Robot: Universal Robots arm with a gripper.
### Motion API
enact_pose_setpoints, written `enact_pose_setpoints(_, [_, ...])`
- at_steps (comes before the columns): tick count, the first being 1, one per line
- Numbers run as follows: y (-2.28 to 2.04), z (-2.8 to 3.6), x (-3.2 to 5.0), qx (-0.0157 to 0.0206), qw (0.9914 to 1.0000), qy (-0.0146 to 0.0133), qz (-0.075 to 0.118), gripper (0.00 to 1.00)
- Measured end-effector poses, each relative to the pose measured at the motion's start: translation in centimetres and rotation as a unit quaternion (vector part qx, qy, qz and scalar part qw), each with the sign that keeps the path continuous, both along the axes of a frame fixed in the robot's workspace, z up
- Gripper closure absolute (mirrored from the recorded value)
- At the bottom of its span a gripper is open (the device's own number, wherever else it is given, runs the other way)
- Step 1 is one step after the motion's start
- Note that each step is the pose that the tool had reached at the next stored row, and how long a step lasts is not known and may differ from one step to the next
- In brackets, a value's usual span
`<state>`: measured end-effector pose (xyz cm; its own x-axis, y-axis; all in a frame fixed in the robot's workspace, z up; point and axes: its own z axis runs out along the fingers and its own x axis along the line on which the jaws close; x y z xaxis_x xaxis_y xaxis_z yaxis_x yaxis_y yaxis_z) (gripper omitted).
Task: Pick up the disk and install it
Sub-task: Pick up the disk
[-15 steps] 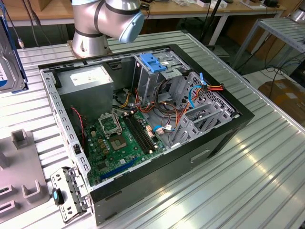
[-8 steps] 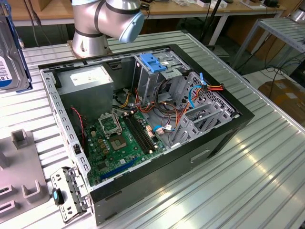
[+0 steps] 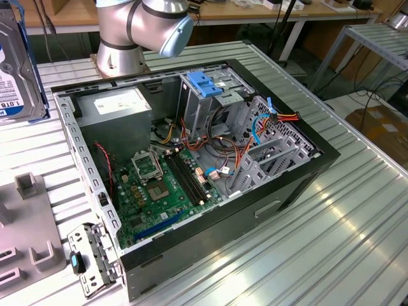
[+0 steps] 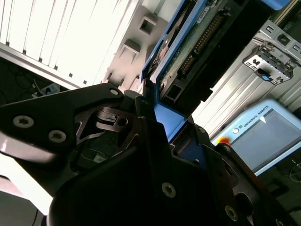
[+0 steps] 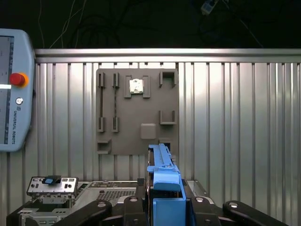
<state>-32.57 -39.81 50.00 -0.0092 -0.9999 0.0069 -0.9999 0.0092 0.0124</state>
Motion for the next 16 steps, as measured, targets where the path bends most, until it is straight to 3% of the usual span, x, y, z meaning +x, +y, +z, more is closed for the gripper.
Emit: enact_pose_setpoints(16, [-0.06, -0.2, 1.95, 0.0, 1.0, 0.0, 0.0, 0.63])
